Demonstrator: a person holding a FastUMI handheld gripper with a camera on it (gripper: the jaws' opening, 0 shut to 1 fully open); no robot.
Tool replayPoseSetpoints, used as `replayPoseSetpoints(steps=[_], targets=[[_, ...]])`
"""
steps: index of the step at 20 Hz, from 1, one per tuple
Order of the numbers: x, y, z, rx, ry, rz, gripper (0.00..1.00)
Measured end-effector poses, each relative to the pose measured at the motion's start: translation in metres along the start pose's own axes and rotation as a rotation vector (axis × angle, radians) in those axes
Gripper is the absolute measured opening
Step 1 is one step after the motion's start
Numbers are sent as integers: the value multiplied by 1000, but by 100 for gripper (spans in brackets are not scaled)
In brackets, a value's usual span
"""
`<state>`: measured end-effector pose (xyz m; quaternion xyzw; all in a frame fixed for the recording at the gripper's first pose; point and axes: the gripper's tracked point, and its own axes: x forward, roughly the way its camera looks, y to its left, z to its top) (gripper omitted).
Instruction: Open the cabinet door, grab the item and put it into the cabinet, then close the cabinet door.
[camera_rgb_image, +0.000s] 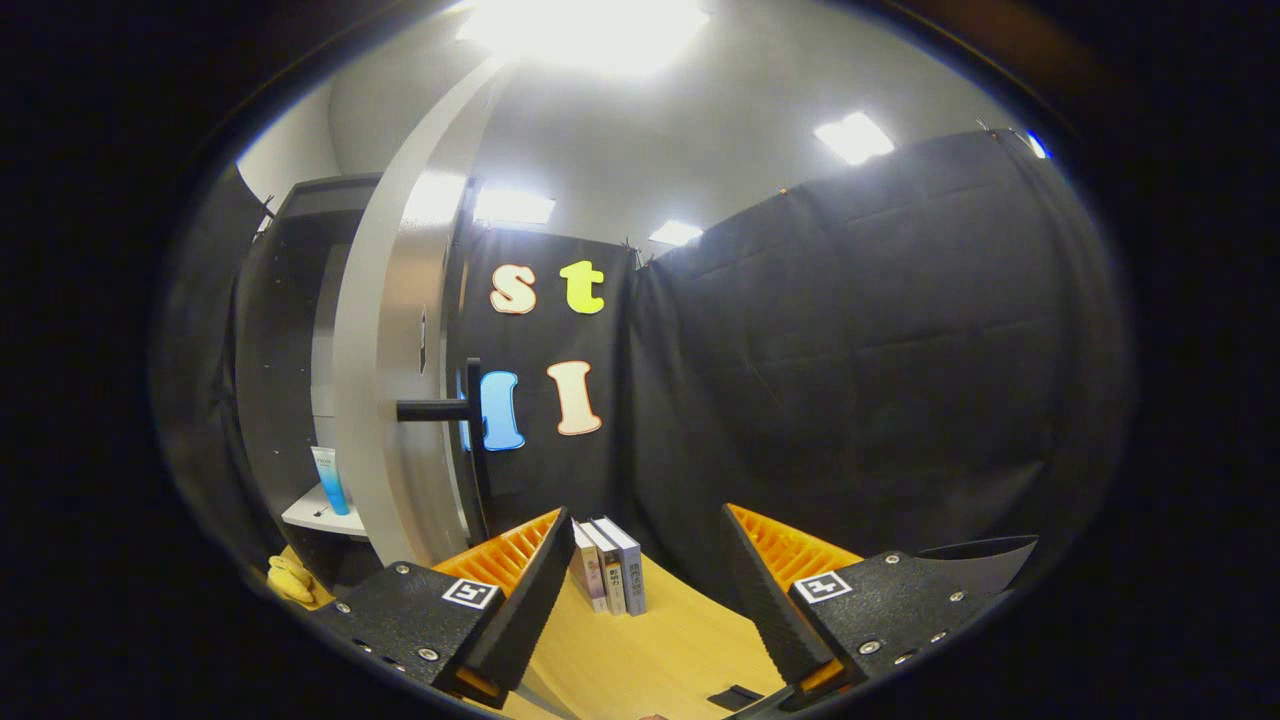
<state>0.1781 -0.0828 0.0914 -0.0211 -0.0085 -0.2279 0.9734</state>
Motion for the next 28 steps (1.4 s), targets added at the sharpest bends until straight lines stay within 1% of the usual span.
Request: replayPoseSetpoints(steps=[4,7,12,17,21,25,28], targets=[[-16,25,-1,15,-4,54,91],[-26,49,-2,33,-1,120,91],[-43,102,-7,89,29,257,91],[-51,150,-7,72,33,338,92],[-49,194,-8,71,46,408,92],[-46,246,-4,75,38,514,92],[-36,273,-4,63,47,563,93]])
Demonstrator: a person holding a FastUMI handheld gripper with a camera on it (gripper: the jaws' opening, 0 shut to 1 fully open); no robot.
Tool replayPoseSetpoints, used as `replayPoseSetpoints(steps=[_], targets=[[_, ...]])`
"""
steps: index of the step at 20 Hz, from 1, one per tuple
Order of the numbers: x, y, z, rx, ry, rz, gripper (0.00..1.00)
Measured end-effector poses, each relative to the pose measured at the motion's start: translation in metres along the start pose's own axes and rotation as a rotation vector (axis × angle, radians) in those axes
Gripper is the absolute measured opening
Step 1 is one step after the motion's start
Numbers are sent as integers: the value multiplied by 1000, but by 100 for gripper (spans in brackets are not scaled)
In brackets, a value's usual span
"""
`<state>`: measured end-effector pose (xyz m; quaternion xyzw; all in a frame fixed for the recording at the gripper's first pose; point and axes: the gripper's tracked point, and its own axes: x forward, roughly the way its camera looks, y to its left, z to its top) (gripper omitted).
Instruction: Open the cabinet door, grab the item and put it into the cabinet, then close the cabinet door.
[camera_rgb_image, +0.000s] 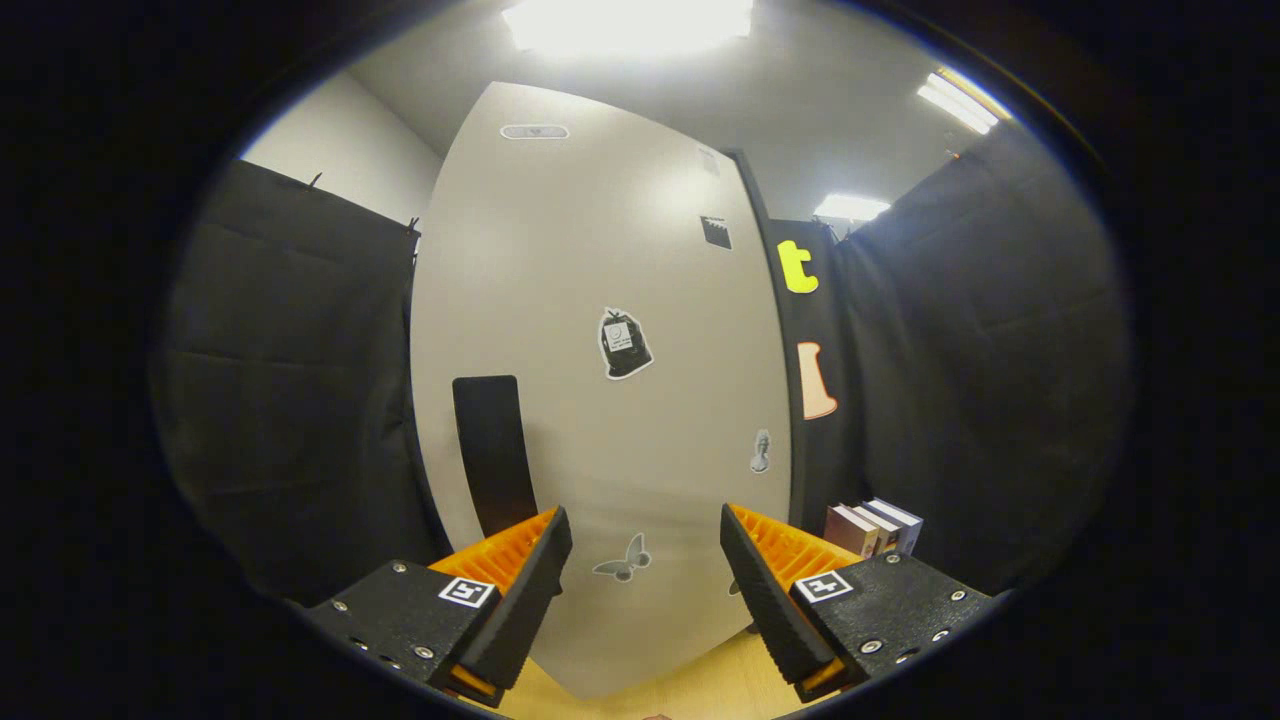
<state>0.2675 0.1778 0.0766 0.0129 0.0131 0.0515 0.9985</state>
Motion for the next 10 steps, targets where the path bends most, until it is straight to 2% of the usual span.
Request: replayPoseSetpoints(steps=[4,10], targets=[[3,16,-2,-3,28,41,94],[-22,3,-2,-3,38,48,94]])
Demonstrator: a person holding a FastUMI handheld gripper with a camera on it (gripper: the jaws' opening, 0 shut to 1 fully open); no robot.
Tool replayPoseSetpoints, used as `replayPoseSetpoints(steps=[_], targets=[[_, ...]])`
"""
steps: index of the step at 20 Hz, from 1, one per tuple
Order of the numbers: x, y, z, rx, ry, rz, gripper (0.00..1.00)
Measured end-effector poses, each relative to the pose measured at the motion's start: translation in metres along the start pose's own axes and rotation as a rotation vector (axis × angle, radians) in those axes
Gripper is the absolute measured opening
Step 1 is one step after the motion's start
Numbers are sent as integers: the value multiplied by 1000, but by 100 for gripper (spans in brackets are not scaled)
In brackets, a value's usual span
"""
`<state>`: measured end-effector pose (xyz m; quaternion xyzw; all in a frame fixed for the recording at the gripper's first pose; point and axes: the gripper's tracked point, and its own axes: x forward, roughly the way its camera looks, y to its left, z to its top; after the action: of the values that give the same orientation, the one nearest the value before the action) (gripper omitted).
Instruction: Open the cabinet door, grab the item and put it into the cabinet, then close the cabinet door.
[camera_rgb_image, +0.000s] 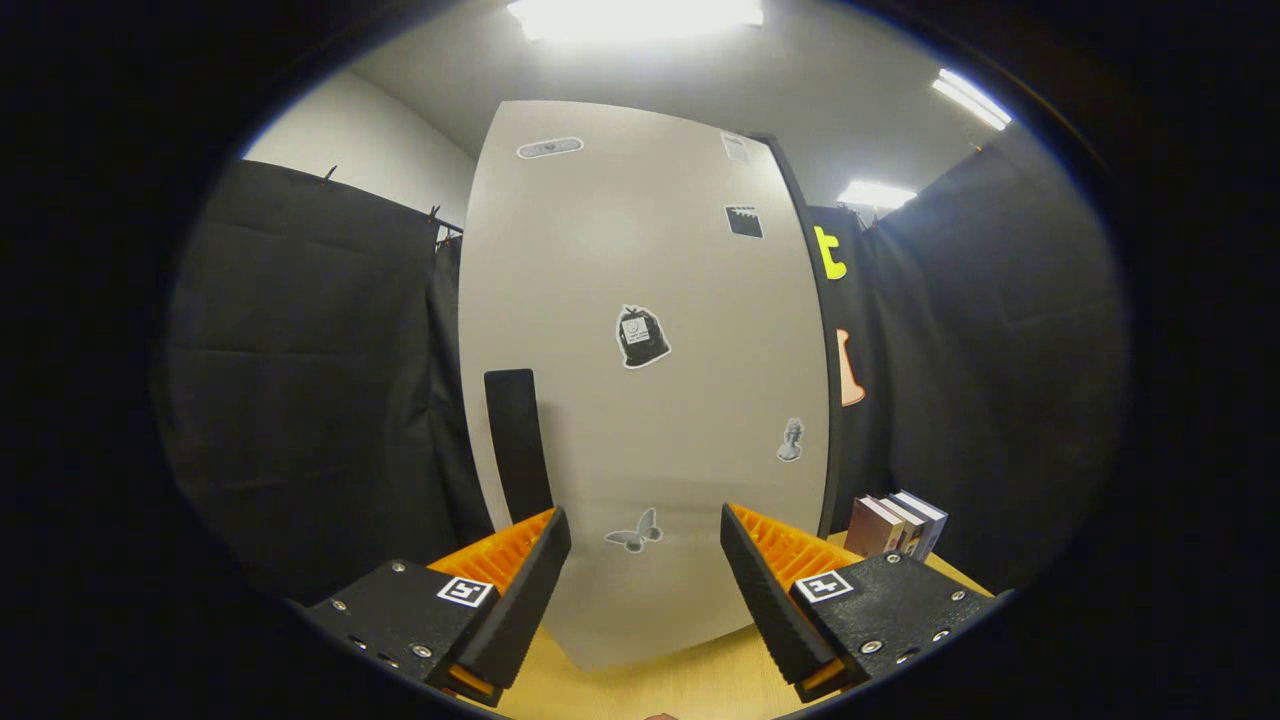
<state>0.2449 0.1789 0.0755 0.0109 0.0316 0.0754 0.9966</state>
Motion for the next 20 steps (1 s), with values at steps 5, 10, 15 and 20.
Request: replayPoseSetpoints(steps=[5,10,15,20], targets=[[-37,-28,1,0,-21,-18,94],[-71,-50,-4,6,-29,-46,94],[-88,-57,-10,-7,-48,-64,94],[-96,-58,-19,2,-71,-73,93]])
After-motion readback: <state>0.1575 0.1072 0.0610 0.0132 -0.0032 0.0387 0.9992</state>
